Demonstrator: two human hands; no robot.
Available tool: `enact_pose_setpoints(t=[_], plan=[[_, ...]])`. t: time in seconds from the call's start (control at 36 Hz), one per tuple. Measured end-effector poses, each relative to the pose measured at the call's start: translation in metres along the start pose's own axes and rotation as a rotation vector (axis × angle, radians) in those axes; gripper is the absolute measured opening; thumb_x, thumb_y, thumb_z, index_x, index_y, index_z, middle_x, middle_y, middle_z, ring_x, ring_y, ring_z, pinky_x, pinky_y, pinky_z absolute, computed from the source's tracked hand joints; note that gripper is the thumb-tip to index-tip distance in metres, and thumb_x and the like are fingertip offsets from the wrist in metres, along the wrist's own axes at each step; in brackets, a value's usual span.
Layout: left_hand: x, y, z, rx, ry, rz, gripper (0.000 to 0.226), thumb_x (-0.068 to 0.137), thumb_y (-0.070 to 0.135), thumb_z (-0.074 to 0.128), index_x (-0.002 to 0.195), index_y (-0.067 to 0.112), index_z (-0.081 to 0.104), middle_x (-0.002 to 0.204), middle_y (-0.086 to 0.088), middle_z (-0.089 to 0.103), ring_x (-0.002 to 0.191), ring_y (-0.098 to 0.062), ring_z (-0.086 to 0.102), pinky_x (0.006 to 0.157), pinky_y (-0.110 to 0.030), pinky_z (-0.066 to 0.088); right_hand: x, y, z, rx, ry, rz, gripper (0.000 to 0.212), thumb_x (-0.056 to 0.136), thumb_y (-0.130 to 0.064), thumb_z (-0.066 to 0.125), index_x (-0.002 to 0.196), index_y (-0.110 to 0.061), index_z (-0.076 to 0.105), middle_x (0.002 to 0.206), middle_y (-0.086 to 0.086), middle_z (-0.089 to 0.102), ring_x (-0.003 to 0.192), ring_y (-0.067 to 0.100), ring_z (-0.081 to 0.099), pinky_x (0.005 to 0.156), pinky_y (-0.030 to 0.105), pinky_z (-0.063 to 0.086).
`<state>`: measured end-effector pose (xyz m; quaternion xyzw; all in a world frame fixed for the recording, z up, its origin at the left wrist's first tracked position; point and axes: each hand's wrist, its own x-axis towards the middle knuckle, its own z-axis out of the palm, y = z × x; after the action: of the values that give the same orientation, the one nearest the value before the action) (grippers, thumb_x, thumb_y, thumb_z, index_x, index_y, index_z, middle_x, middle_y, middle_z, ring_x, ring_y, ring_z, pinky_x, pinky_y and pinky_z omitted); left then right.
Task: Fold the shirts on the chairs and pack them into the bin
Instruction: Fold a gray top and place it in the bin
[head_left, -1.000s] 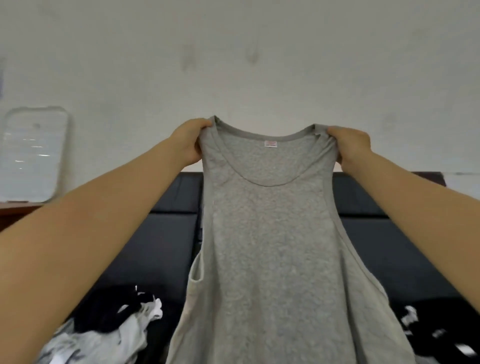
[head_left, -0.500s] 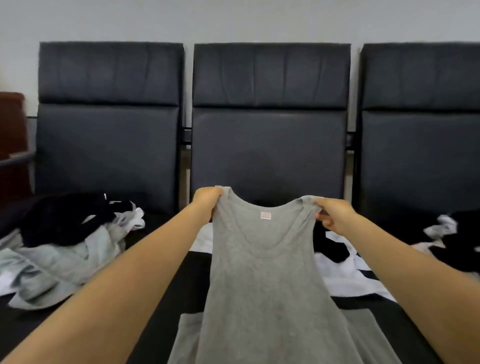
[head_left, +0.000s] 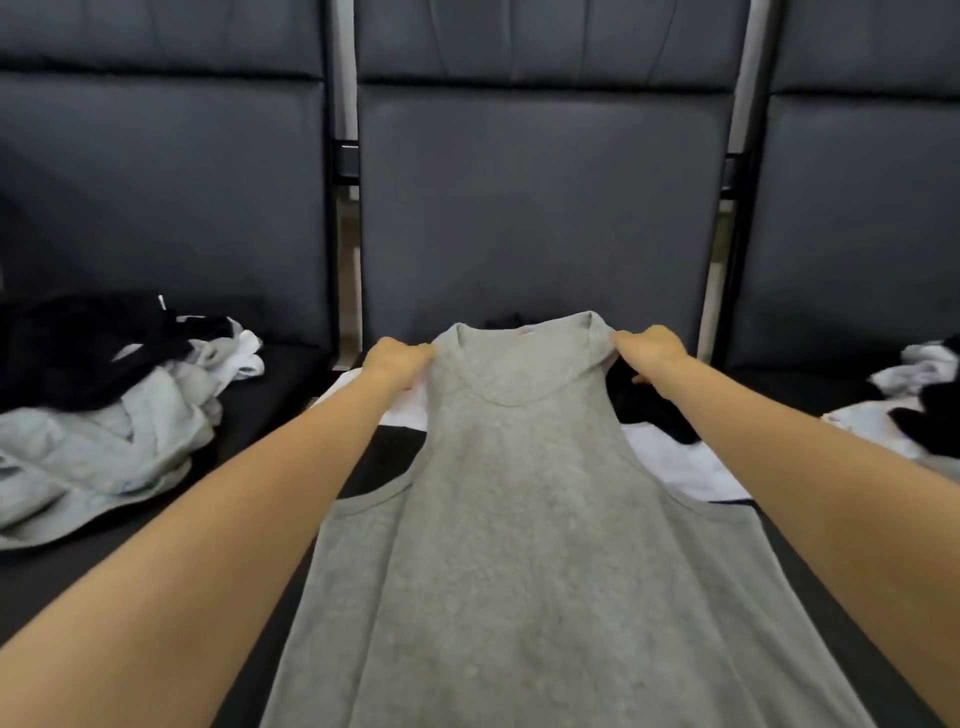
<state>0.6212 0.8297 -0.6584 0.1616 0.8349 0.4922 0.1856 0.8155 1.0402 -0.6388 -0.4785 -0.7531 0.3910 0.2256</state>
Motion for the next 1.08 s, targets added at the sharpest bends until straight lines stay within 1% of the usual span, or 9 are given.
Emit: enact_pose_setpoints(t=[0.11,0.25,0.39,0.56,0.67,0.75,0.83,0.97,1.08], plan=[[-0.026,-0.011,-0.02,0.251,0.093,0.163,0.041,0.093,0.033,0.055,0.061,0.012,0.04,0.061,-0.001,0.039,0.057,-0.018,0.037,0.053,-0.03,0.031,-0.033,0.005,-0.029,-0.107,0.181,-0.183,0.023,0.092,-0.017,0.046,0.07,-0.011,0.05,0.067,0.008,0.048,0.069,0.027,0.045,0.061,0.034,0.037],[-0.082,-0.027,-0.044,0.334,0.085,0.165,0.033,0.094,0.03,0.053,0.067,0.011,0.047,0.073,-0.004,0.049,0.074,-0.023,0.048,0.067,-0.03,0.037,-0.08,0.031,-0.065,0.007,0.164,-0.178,0.026,0.09,-0.012,0.044,0.066,-0.004,0.047,0.065,0.01,0.043,0.065,0.025,0.038,0.06,0.035,0.036],[-0.133,-0.056,-0.062,0.387,0.19,0.241,0.038,0.093,0.038,0.055,0.118,0.009,0.061,0.116,-0.009,0.064,0.108,-0.029,0.059,0.079,-0.031,0.042,-0.129,0.058,-0.091,-0.056,0.105,-0.17,0.025,0.092,-0.013,0.049,0.084,-0.003,0.07,0.08,0.016,0.067,0.085,0.035,0.063,0.076,0.038,0.048],[-0.188,-0.082,-0.082,0.6,0.135,0.245,0.054,0.087,0.06,0.054,0.065,0.011,0.051,0.069,-0.003,0.053,0.075,-0.029,0.06,0.057,-0.032,0.039,-0.185,0.099,-0.107,-0.35,0.084,-0.193,0.033,0.092,-0.028,0.056,0.075,-0.001,0.064,0.077,0.017,0.063,0.079,0.034,0.057,0.071,0.037,0.042],[-0.218,-0.083,-0.083,0.789,-0.08,0.102,0.068,0.073,0.077,0.052,0.085,0.011,0.063,0.089,-0.006,0.061,0.09,-0.026,0.059,0.077,-0.035,0.048,-0.221,0.104,-0.108,-0.583,-0.164,-0.152,0.055,0.091,-0.053,0.056,0.052,-0.02,0.036,0.054,0.0,0.04,0.054,0.017,0.042,0.052,0.031,0.027],[-0.241,-0.081,-0.069,0.792,-0.11,0.135,0.056,0.089,0.051,0.057,0.089,-0.005,0.065,0.087,-0.014,0.057,0.094,-0.033,0.061,0.078,-0.04,0.048,-0.238,0.103,-0.101,-0.764,-0.282,-0.152,0.06,0.087,-0.067,0.05,0.058,-0.016,0.042,0.062,0.0,0.047,0.06,0.015,0.046,0.053,0.028,0.029],[-0.245,-0.079,-0.059,0.574,-0.04,0.146,0.043,0.098,0.027,0.046,0.063,0.003,0.051,0.068,-0.009,0.049,0.077,-0.027,0.052,0.063,-0.035,0.036,-0.251,0.102,-0.091,-0.791,-0.326,-0.23,0.048,0.096,-0.051,0.048,0.065,-0.015,0.043,0.071,0.0,0.05,0.071,0.017,0.049,0.056,0.029,0.032],[-0.22,-0.083,-0.071,0.015,0.054,-0.044,0.041,0.1,0.019,0.04,0.133,-0.002,0.053,0.134,-0.018,0.056,0.122,-0.036,0.054,0.071,-0.029,0.049,-0.255,0.108,-0.083,-0.333,-0.039,-0.186,0.019,0.101,-0.021,0.043,0.088,-0.008,0.045,0.084,0.004,0.048,0.086,0.022,0.046,0.071,0.03,0.031],[-0.213,-0.089,-0.101,0.309,0.255,0.177,0.03,0.102,0.015,0.034,0.111,-0.004,0.056,0.119,-0.026,0.059,0.112,-0.041,0.054,0.089,-0.043,0.041,-0.234,0.122,-0.096,-0.247,0.06,-0.135,0.036,0.096,-0.018,0.049,0.062,-0.014,0.038,0.061,0.002,0.042,0.059,0.019,0.04,0.055,0.032,0.029]])
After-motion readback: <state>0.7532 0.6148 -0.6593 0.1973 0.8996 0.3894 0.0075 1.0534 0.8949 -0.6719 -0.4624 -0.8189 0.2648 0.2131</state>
